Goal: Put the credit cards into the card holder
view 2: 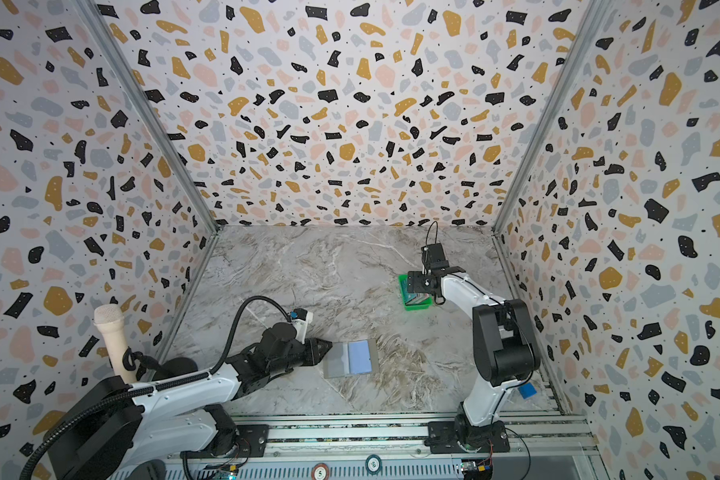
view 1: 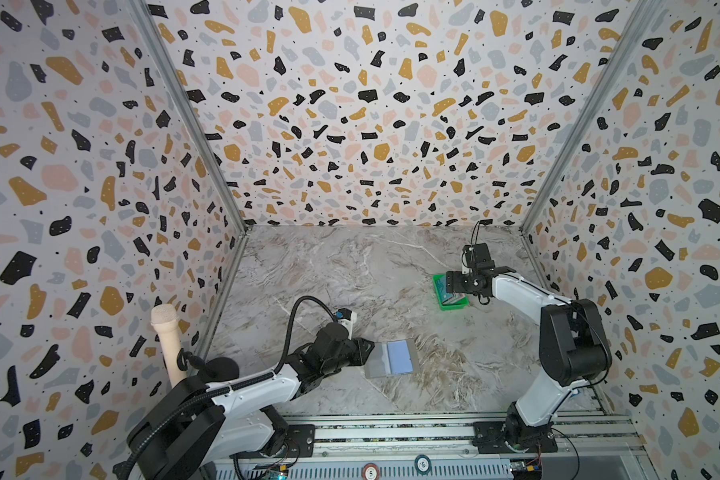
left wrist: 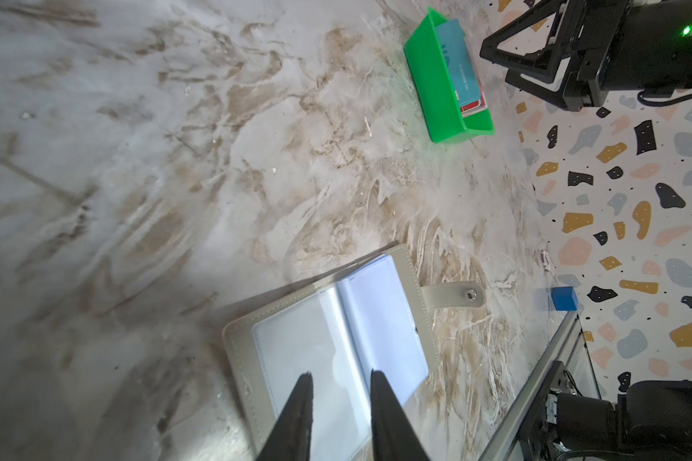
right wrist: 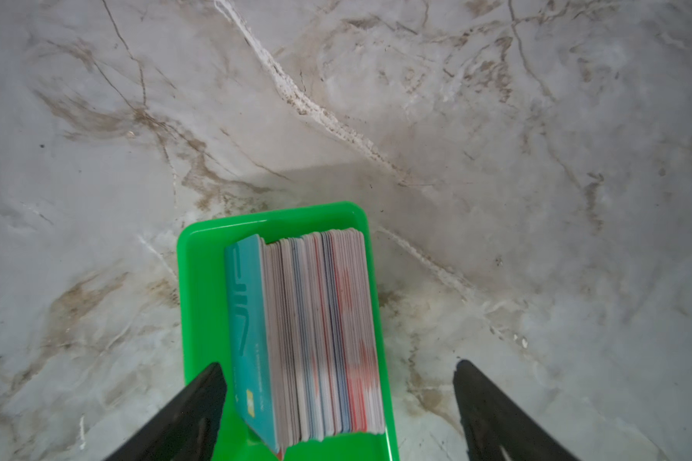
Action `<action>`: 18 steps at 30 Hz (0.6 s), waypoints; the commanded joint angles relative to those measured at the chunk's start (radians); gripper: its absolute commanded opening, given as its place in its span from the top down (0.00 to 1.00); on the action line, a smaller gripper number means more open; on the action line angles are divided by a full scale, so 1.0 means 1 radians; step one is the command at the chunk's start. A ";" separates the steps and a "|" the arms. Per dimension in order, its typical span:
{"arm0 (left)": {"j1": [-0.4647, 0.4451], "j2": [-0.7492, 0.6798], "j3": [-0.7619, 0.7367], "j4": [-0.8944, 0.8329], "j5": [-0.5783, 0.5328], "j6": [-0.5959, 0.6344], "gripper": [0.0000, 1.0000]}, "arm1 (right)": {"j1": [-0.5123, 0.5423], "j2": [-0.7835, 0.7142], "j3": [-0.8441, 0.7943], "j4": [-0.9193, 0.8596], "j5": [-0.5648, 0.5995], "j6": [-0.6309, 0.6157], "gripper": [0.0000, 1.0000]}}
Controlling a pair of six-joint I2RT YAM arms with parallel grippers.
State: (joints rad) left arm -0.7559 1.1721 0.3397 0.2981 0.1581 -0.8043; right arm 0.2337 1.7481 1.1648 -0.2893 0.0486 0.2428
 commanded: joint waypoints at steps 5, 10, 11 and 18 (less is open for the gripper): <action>-0.002 0.030 -0.014 0.068 0.015 0.000 0.73 | -0.002 0.075 0.114 -0.068 -0.044 -0.093 0.05; 0.001 0.037 -0.022 0.078 0.023 -0.001 0.73 | -0.002 0.138 0.154 -0.098 -0.046 -0.122 0.03; 0.004 0.037 -0.023 0.078 0.023 -0.001 0.73 | -0.001 0.148 0.156 -0.105 -0.045 -0.127 0.03; 0.020 0.040 -0.042 0.099 0.033 -0.002 0.73 | 0.009 0.201 0.160 -0.131 0.009 -0.136 0.00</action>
State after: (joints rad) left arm -0.7460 1.2068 0.3145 0.3466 0.1764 -0.8051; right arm 0.2359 1.9472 1.2972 -0.3622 0.0177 0.1242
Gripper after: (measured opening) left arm 0.271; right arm 0.993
